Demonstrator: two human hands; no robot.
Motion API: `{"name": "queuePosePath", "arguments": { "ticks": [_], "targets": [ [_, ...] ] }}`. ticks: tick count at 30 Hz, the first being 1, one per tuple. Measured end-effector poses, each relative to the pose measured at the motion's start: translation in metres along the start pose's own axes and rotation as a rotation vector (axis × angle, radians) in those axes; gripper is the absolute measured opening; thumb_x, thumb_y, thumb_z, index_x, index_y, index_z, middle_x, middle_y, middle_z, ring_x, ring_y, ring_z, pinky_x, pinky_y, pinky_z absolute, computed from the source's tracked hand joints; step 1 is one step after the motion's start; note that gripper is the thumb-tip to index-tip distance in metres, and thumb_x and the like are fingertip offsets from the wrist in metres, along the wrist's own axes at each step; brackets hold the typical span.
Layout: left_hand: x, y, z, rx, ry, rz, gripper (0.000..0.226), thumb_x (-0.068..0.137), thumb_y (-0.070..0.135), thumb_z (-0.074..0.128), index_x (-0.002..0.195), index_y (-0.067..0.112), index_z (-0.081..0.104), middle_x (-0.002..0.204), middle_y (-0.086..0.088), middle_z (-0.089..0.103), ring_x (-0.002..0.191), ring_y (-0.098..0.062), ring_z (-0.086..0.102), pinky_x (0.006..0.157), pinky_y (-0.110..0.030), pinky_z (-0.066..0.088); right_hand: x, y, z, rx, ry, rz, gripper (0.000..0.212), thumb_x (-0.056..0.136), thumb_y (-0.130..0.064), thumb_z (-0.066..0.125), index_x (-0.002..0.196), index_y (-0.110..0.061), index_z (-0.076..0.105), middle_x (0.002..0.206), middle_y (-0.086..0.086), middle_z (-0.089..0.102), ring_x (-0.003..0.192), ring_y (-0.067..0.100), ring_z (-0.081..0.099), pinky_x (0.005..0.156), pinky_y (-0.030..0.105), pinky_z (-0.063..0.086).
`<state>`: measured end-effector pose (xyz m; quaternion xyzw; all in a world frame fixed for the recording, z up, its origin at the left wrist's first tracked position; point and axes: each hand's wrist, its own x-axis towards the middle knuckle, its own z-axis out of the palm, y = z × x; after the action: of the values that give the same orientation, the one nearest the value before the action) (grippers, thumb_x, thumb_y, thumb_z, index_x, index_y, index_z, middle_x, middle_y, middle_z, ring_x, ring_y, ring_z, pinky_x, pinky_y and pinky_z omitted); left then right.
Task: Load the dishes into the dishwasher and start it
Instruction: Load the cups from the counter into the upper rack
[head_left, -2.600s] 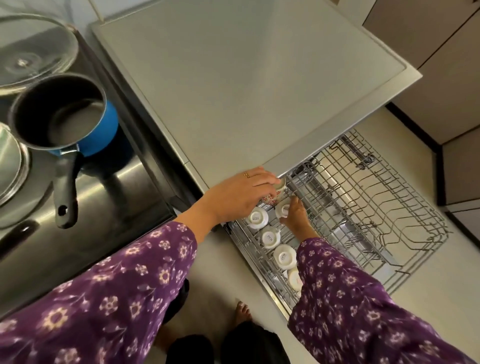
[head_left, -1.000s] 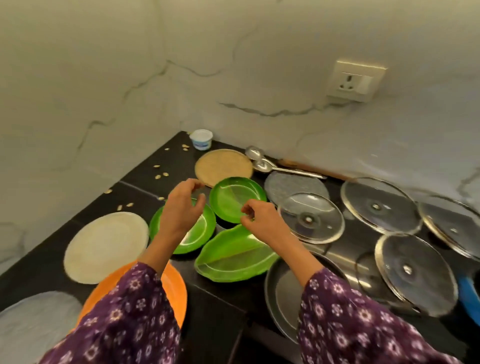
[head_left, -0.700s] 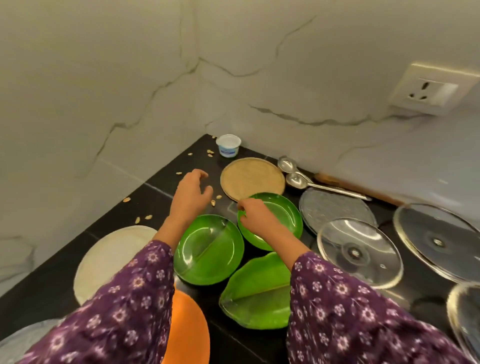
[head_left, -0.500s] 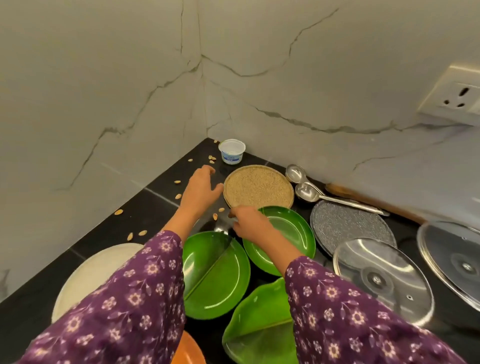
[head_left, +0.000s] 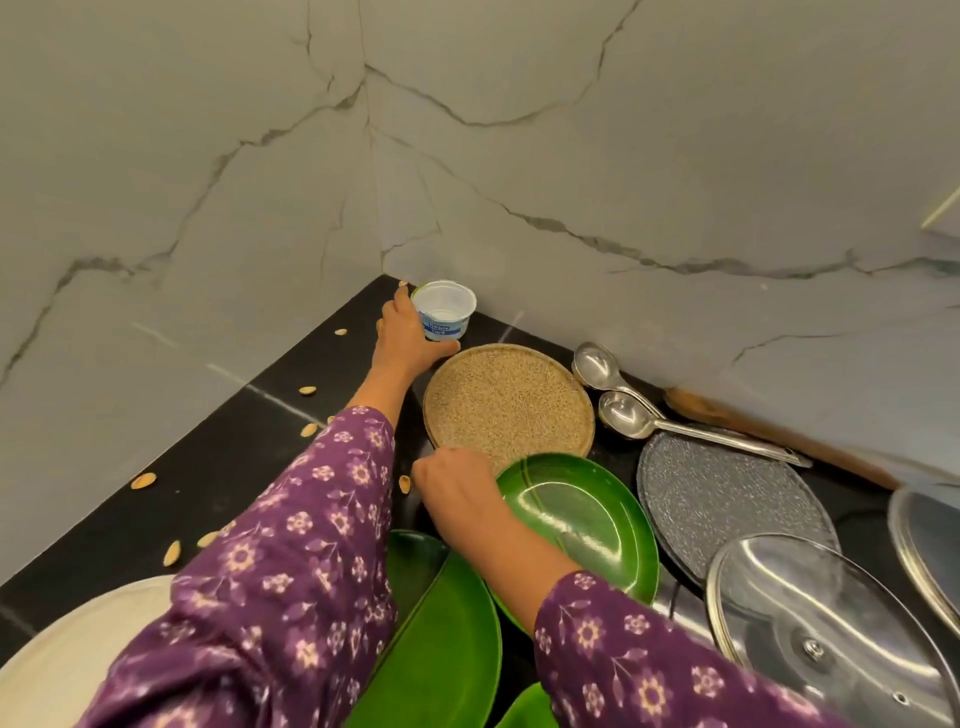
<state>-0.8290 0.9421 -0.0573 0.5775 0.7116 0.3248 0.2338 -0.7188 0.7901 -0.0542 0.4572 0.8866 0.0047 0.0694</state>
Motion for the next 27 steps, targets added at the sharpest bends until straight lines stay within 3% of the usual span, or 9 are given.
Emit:
{"name": "queuePosePath", "arguments": {
  "ticks": [3, 5, 7, 9, 14, 17, 21, 25, 27],
  "targets": [
    [0.01, -0.001, 0.01, -0.016, -0.015, 0.016, 0.115, 0.067, 0.033, 0.084, 0.15, 0.007, 0.009, 0.148, -0.017, 0.026, 0.137, -0.037, 0.027, 0.11, -0.049, 0.028, 0.001, 0.002, -0.001, 0.037, 0.004, -0.02, 0.019, 0.086, 0.004, 0.054, 0.08, -0.014, 0.058, 0.084, 0.006, 0.066, 0.079, 0.026, 0.064, 0.05, 0.028, 0.029],
    [0.015, -0.002, 0.017, -0.024, -0.011, 0.047, 0.109, 0.067, 0.034, 0.084, 0.148, 0.008, 0.016, 0.147, -0.015, 0.03, 0.135, -0.035, 0.03, 0.107, -0.047, 0.032, 0.002, 0.002, 0.001, 0.053, 0.004, -0.031, 0.025, 0.086, 0.005, 0.051, 0.069, -0.013, 0.049, 0.076, 0.005, 0.064, 0.072, 0.025, 0.061, 0.045, 0.025, 0.021],
    [0.02, -0.001, 0.022, -0.014, 0.014, 0.067, 0.103, 0.067, 0.038, 0.083, 0.145, 0.008, 0.023, 0.144, -0.013, 0.033, 0.132, -0.033, 0.034, 0.105, -0.046, 0.034, 0.0, 0.001, 0.004, 0.086, 0.027, -0.042, 0.037, 0.087, 0.006, 0.048, 0.059, -0.013, 0.032, 0.059, 0.002, 0.047, 0.059, 0.021, 0.048, 0.046, 0.028, 0.023],
    [0.026, 0.003, 0.026, -0.001, 0.023, 0.073, 0.102, 0.068, 0.042, 0.082, 0.145, 0.007, 0.024, 0.144, -0.013, 0.034, 0.131, -0.032, 0.037, 0.103, -0.046, 0.037, 0.0, 0.002, 0.005, 0.13, 0.037, -0.041, 0.041, 0.089, 0.006, 0.043, 0.057, -0.014, 0.027, 0.054, 0.0, 0.033, 0.051, 0.017, 0.037, 0.053, 0.032, 0.031],
    [0.028, 0.011, 0.034, -0.066, 0.103, 0.073, 0.089, 0.072, 0.036, 0.081, 0.139, 0.002, 0.033, 0.134, -0.017, 0.04, 0.122, -0.031, 0.045, 0.097, -0.039, 0.041, 0.003, 0.003, 0.002, 0.28, 0.007, 0.04, 0.031, 0.091, 0.006, 0.037, 0.066, -0.005, 0.052, 0.071, 0.014, 0.06, 0.065, 0.029, 0.052, 0.063, 0.034, 0.034],
    [0.015, 0.014, 0.03, -0.125, 0.157, 0.095, 0.087, 0.073, 0.033, 0.08, 0.138, 0.003, 0.033, 0.134, -0.016, 0.039, 0.122, -0.029, 0.044, 0.094, -0.036, 0.041, 0.003, 0.0, 0.002, 0.243, -0.019, 0.062, 0.036, 0.089, 0.005, 0.042, 0.057, -0.011, 0.039, 0.074, 0.012, 0.061, 0.065, 0.024, 0.048, 0.061, 0.033, 0.032],
    [-0.018, 0.027, 0.001, -0.137, 0.182, 0.174, 0.087, 0.071, 0.037, 0.081, 0.137, 0.005, 0.035, 0.133, -0.015, 0.04, 0.12, -0.028, 0.045, 0.094, -0.04, 0.043, 0.002, -0.003, 0.0, 0.146, -0.029, 0.08, 0.018, 0.088, 0.002, 0.051, 0.088, -0.007, 0.066, 0.091, 0.01, 0.069, 0.085, 0.03, 0.065, 0.06, 0.032, 0.038],
    [-0.068, 0.044, -0.03, -0.143, 0.185, 0.248, 0.083, 0.069, 0.04, 0.082, 0.132, 0.006, 0.04, 0.128, -0.012, 0.043, 0.115, -0.025, 0.047, 0.087, -0.032, 0.041, -0.005, -0.011, -0.002, 0.095, -0.028, 0.121, 0.023, 0.09, 0.002, 0.05, 0.1, -0.007, 0.067, 0.101, 0.01, 0.069, 0.096, 0.03, 0.065, 0.065, 0.031, 0.045],
    [-0.092, 0.053, -0.045, -0.158, 0.199, 0.259, 0.082, 0.069, 0.04, 0.082, 0.132, 0.007, 0.041, 0.127, -0.011, 0.044, 0.115, -0.024, 0.047, 0.085, -0.029, 0.04, -0.002, -0.008, -0.004, 0.085, -0.089, 0.121, 0.025, 0.092, 0.0, 0.049, 0.112, -0.004, 0.064, 0.113, 0.013, 0.065, 0.106, 0.031, 0.062, 0.077, 0.036, 0.051]
  ]
}}
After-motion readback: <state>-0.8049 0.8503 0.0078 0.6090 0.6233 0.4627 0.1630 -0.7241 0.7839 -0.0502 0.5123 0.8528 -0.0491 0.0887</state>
